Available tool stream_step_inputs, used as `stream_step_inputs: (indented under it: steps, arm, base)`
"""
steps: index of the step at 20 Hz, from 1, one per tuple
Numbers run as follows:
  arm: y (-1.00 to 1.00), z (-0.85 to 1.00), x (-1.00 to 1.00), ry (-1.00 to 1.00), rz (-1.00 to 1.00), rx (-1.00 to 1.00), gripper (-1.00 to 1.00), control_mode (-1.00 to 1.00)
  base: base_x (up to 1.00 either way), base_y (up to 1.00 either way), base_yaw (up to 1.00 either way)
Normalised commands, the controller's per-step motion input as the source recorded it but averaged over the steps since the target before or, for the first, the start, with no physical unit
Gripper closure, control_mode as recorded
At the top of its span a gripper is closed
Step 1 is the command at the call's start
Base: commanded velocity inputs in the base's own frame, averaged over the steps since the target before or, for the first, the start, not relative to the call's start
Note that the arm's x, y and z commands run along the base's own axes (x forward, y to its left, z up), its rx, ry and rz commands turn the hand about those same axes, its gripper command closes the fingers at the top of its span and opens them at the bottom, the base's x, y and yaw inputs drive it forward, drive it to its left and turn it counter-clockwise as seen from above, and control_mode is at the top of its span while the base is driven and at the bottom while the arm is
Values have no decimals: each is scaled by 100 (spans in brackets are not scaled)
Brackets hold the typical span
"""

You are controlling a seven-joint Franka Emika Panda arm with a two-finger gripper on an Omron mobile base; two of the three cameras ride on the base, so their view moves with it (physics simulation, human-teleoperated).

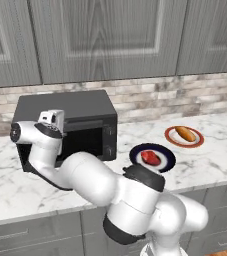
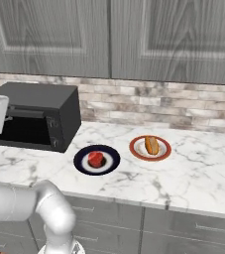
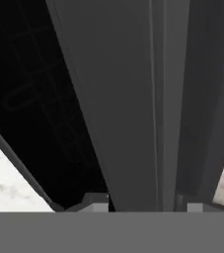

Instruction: Open the toaster oven door. Place the hotdog bun on the top rack in the toaster oven and place the steak on the bottom rack.

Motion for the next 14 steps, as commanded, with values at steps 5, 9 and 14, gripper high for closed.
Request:
stream_step_inputs:
  steps: [5,9,14]
  arm:
    - [31,-94,9,3,13,-2,100,-100]
    - [12,-94,1,2,22,-2,100,-100]
    - [-11,-94,0,4,34,-1,100,-100]
  base:
    - [0,0,0]
    - [0,0,0]
    - [0,0,0]
